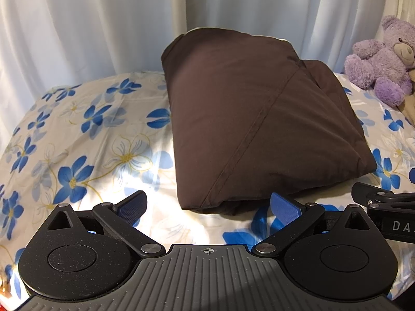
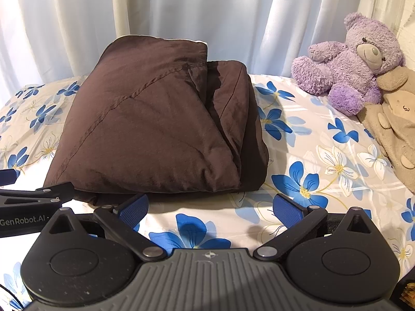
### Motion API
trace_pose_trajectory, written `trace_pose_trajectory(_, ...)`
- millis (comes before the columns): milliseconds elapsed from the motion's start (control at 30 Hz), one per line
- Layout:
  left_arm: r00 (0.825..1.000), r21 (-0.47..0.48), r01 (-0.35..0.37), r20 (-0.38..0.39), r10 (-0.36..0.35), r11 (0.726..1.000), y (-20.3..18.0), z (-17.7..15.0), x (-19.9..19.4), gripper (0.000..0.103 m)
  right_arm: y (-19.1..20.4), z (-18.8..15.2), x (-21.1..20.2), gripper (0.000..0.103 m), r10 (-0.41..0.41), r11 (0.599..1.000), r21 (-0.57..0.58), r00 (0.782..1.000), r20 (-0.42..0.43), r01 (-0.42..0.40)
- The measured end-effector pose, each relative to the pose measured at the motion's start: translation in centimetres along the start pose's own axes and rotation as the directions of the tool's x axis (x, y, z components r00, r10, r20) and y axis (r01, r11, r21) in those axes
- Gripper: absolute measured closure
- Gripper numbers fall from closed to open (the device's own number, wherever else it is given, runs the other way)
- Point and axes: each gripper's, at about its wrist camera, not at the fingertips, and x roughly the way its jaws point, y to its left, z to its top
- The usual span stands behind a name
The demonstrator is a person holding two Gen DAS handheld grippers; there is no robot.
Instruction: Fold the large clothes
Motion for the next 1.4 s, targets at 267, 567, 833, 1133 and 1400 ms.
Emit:
trace_pose_trajectory(267, 1.000, -0.006, -0.003, -0.003, 0.003, 1.000, -0.02, 0.07, 0.01, 0.000, -0.04, 0.01, -0.02, 0.001, -0.002, 1.000, -0.002, 1.000, -0.002, 0.002)
trace_pose_trajectory(567, 1.000, -0.003, -0.005, -0.004, 0.005, 1.000, -0.07, 0.06, 0.02, 0.000, 0.08, -0.01, -0.20, 0.001, -0.005, 1.000, -0.006, 1.000, 0.000, 0.005)
trace_pose_trajectory(833, 1.000, -0.003, -0.008, 0.009, 0.008, 1.000, 0.07, 0.06, -0.02, 0.000, 0.13, -0.03, -0.32, 0.001, -0.003, 1.000, -0.007, 1.000, 0.002, 0.003)
trace_pose_trajectory(1133, 1.000, 0.007, 0.000, 0.023, 0.000, 1.000, -0.01, -0.01, -0.21, 0.000, 0.32, 0.05, -0.44, 0.001, -0.006, 1.000, -0.010, 1.000, 0.003, 0.006)
trace_pose_trajectory(1400, 1.000, 0.011, 0.001, 0.019, -0.001, 1.000, 0.03, 0.00, -0.13, 0.000, 0.49, 0.21, -0.52, 0.001, -0.011, 1.000, -0.009, 1.000, 0.004, 0.011)
